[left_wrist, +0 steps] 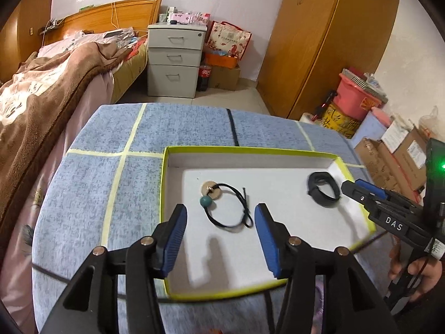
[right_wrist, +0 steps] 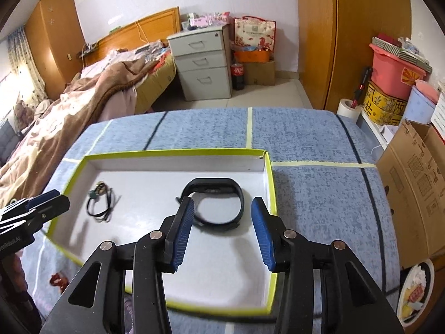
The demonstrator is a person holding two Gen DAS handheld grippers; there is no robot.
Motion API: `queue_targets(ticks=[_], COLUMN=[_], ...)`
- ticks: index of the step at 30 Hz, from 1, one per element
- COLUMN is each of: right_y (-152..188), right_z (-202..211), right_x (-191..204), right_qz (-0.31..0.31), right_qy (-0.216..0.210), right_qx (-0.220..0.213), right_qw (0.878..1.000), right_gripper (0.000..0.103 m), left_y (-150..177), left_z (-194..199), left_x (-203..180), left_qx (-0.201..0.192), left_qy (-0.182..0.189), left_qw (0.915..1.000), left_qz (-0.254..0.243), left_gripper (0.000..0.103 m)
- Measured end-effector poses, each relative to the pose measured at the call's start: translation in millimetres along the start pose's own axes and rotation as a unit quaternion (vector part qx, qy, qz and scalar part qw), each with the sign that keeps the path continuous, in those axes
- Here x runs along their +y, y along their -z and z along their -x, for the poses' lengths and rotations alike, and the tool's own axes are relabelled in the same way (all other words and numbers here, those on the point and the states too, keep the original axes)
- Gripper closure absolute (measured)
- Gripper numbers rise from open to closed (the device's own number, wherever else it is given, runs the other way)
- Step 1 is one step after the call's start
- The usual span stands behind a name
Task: Organize jewelry
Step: 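Open the left gripper to drop the hair tie while the right releases the band in the box, then move the right gripper to the light-blue coil bracelet and close on it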
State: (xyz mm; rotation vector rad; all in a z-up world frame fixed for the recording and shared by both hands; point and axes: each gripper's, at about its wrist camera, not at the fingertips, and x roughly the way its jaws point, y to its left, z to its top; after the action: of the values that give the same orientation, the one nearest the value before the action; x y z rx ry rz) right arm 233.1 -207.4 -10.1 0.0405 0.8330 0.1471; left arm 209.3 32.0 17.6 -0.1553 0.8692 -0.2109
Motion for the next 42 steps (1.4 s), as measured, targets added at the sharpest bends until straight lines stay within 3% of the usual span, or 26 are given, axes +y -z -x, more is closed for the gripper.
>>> queue_targets(ticks=[6, 12, 19, 31, 42], right_y=[17, 49, 80, 120, 128], right_z=[31, 59, 76, 79, 69], right_x=[5, 7, 9, 24, 37], right_qz=[0.005, 0.004, 0.000, 0.019, 0.037], right_qy=[-0.008, -0.017, -0.025, -0.045, -0.051], right_qx=[-0.017, -0.024, -0.015, 0.010, 0.024], right_qw=[1.000, 1.000, 1.000, 0.999, 0.998], right_gripper=[0.059, 0.059, 0.059, 0.059, 0.061], left_y=[20, 47, 77, 113, 129], left_z=[28, 50, 69, 86, 89], left_x=[-1, 4, 9, 14, 23], left_qx=[-0.014, -0.026, -0.030, -0.031, -0.028], left_qy=[0.002, -0.023, -0.014, -0.021, -0.023], left_qw=[0.9999, 0.9994, 0.9992, 0.9991, 0.9986], left_qz=[-0.001, 0.000, 0.021, 0.020, 0.040], left_gripper=[0.046, 0.046, 0.046, 0.046, 0.046])
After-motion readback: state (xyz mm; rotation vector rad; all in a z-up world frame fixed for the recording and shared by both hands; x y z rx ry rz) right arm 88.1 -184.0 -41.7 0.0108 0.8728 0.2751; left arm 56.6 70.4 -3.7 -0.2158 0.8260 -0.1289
